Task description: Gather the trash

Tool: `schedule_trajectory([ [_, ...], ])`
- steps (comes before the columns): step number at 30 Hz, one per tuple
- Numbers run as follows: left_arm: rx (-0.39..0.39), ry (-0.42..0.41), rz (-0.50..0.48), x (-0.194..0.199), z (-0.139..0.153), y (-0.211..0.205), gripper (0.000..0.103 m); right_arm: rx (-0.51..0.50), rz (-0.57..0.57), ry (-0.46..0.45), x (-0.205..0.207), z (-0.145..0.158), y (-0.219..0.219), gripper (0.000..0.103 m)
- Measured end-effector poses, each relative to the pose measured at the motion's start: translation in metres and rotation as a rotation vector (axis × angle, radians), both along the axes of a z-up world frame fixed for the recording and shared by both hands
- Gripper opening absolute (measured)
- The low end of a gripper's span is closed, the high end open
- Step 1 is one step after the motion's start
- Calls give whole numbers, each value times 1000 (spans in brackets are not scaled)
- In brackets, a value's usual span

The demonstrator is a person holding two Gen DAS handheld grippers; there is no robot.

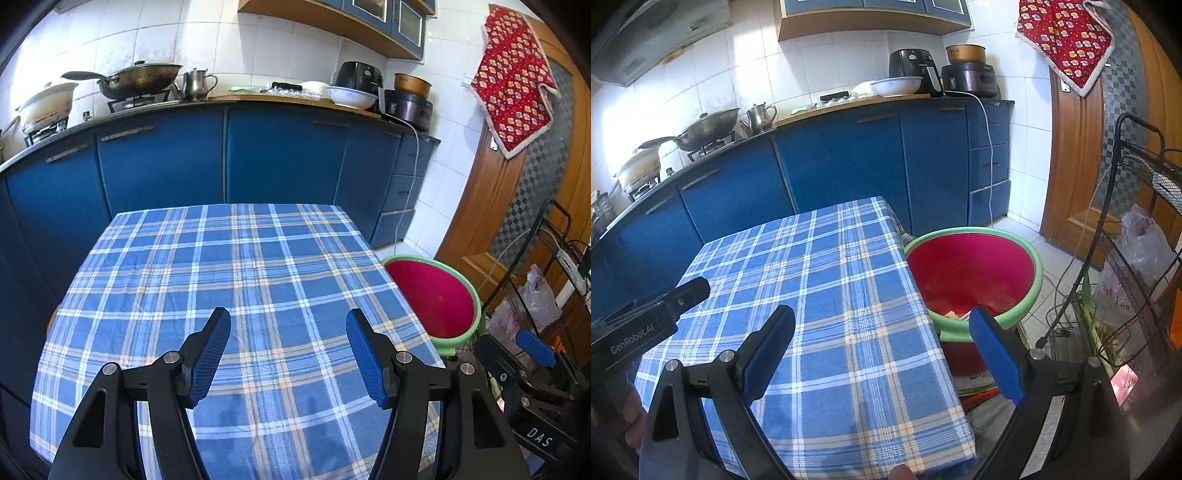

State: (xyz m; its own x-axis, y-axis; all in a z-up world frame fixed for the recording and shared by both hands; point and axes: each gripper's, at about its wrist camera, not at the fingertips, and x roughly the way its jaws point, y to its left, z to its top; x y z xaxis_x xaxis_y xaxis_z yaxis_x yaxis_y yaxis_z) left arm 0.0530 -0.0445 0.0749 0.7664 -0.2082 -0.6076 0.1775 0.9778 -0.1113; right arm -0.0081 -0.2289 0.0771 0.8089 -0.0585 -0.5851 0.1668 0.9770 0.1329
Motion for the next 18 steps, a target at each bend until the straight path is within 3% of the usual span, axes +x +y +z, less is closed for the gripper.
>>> schedule_trajectory([
  [18, -1, 1, 0, 0, -1, -1, 67, -1, 2, 1, -1, 0, 0, 94],
])
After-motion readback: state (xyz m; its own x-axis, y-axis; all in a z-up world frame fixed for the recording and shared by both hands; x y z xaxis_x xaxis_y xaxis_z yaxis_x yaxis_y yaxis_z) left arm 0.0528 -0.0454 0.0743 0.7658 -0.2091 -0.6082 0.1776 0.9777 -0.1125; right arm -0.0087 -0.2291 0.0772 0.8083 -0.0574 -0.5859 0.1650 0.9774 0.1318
